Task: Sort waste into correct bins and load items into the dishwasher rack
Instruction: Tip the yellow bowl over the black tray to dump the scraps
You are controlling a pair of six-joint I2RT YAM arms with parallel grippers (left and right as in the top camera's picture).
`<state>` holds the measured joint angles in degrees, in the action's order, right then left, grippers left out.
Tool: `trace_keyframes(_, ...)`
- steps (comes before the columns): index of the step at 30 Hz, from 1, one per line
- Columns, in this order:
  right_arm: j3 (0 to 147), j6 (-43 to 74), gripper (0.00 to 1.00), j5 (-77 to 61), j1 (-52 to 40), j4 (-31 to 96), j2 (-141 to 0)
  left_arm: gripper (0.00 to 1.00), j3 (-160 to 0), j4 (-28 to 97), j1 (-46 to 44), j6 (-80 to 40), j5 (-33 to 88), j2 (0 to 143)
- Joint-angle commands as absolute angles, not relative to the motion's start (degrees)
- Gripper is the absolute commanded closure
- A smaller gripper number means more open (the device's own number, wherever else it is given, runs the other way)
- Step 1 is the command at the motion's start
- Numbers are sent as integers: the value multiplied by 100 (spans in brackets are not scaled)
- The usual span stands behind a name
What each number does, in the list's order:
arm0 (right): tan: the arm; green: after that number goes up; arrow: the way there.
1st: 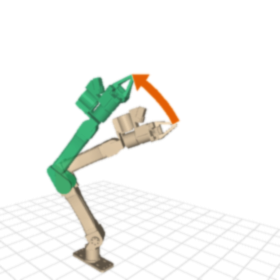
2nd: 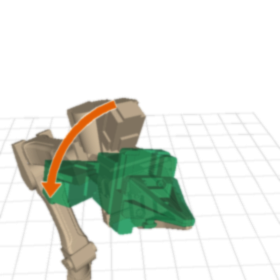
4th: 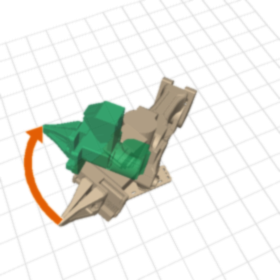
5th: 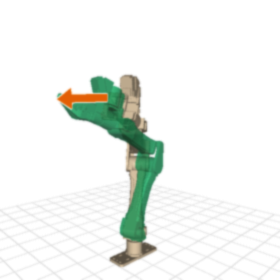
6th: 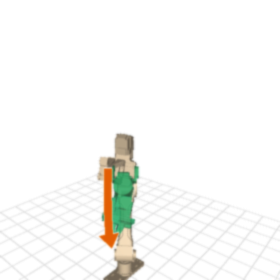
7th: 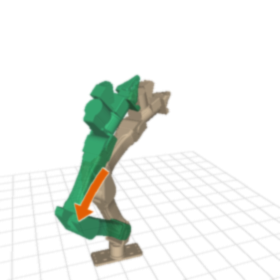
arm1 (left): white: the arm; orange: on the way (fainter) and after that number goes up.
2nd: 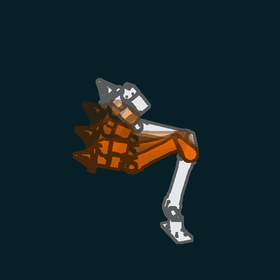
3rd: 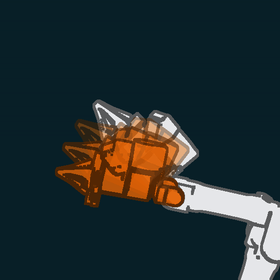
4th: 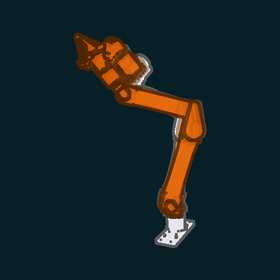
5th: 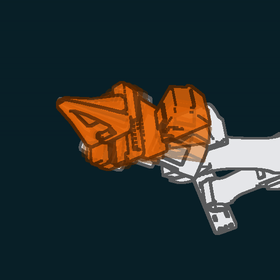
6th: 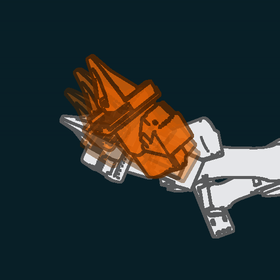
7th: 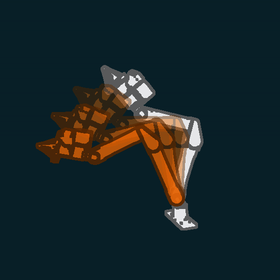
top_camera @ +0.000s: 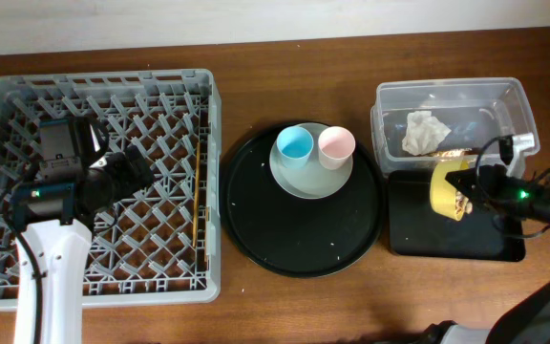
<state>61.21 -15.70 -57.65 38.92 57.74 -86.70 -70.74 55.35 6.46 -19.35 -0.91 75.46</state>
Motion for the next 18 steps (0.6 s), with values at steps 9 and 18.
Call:
trace_keyframes(9, 4580, -1844, 96, -8416, 4751, 3940, -9332, 1, -7120, 5537, 666, -1988, -130, 7461)
trace_keyframes(18, 4576, -928, 96, -8892, 5107, 4681, -9336, 1, -7120, 5537, 666, -1988, -132, 7461)
